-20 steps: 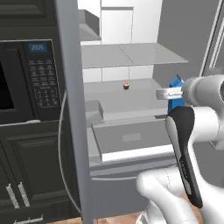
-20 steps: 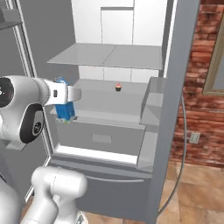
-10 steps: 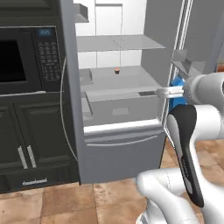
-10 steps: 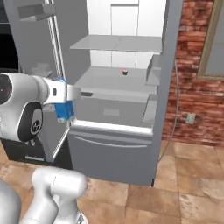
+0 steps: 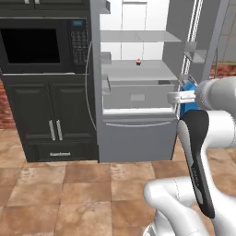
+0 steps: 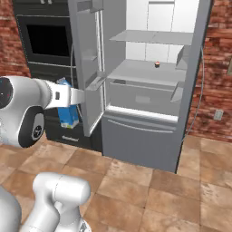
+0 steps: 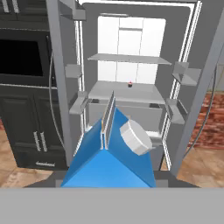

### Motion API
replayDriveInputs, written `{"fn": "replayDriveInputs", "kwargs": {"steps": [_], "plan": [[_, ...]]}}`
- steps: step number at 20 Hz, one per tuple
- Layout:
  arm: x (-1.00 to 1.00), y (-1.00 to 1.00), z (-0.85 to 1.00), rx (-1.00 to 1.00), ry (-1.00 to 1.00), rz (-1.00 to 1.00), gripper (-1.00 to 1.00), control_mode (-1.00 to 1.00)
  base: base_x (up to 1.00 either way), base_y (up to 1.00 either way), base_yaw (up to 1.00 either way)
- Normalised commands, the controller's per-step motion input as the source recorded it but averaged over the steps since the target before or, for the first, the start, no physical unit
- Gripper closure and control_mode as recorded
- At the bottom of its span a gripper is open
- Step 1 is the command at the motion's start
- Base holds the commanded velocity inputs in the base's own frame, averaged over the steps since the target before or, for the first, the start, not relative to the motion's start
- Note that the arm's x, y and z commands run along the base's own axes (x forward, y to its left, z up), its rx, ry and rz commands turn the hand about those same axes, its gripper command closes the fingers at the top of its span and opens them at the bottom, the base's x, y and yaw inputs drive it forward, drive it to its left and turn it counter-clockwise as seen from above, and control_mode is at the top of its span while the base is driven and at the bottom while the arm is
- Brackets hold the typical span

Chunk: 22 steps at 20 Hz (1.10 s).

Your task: Take out the milk from the fridge and place it on the tray on the counter. Then take the sugar cube near the tray and place it in the tray.

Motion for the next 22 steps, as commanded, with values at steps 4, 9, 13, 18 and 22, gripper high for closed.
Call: {"fn": "replayDriveInputs", "kwargs": {"steps": [4, 9, 13, 18, 22], "plan": [[0.0, 0.0, 0.0, 0.0, 0.0, 0.0, 1.0, 1.0, -0.56, 0.08, 0.85], [0.0, 0.0, 0.0, 0.0, 0.0, 0.0, 1.0, 1.0, -0.13, 0.0, 1.0], [0.0, 0.0, 0.0, 0.0, 0.0, 0.0, 1.0, 1.0, 0.0, 0.0, 1.0], [0.0, 0.0, 0.0, 0.0, 0.0, 0.0, 1.0, 1.0, 0.0, 0.0, 1.0], [0.0, 0.0, 0.0, 0.0, 0.0, 0.0, 1.0, 1.0, -0.26, -0.16, 0.98]]}}
